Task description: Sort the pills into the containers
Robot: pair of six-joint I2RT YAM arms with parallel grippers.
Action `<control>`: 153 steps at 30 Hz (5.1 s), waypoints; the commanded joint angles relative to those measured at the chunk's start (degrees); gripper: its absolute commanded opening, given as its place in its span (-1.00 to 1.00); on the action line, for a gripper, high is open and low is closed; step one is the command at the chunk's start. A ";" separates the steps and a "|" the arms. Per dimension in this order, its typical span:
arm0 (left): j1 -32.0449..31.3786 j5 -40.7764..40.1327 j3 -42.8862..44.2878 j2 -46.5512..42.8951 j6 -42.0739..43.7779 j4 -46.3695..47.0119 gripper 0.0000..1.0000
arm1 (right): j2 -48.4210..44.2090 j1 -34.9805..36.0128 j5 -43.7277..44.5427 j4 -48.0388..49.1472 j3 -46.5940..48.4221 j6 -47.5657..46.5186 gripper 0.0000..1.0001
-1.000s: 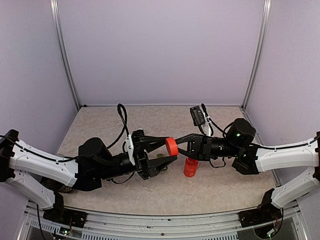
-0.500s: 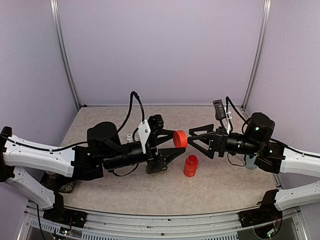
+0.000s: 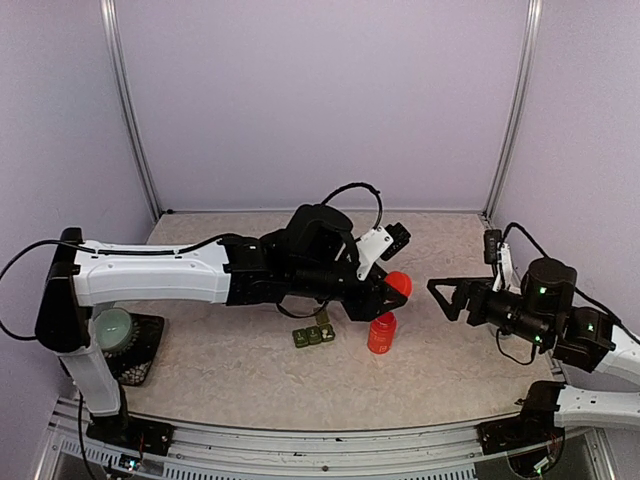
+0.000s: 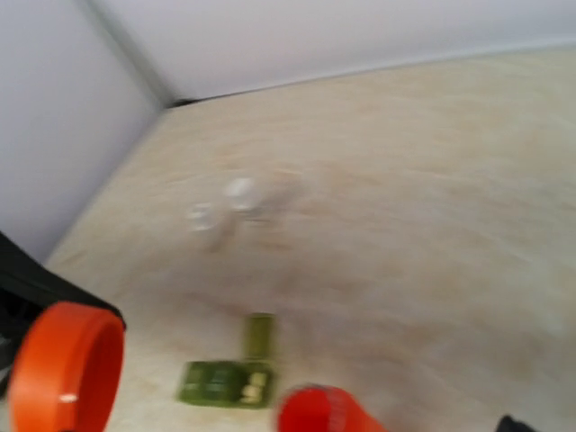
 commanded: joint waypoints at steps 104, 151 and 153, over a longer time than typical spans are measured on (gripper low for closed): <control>8.96 3.26 24.53 12.83 -4.17 -36.89 -0.20 | 82.53 4.65 -1.58 114.34 -16.41 -34.04 -0.10; 5.90 -6.00 -7.53 -17.73 -13.29 -34.50 -0.20 | 80.44 11.15 -31.58 77.17 -2.40 -30.43 0.42; 5.41 -6.26 -7.52 -17.49 -13.36 -35.00 -0.20 | 79.47 11.20 -31.40 77.00 -2.95 -30.50 0.54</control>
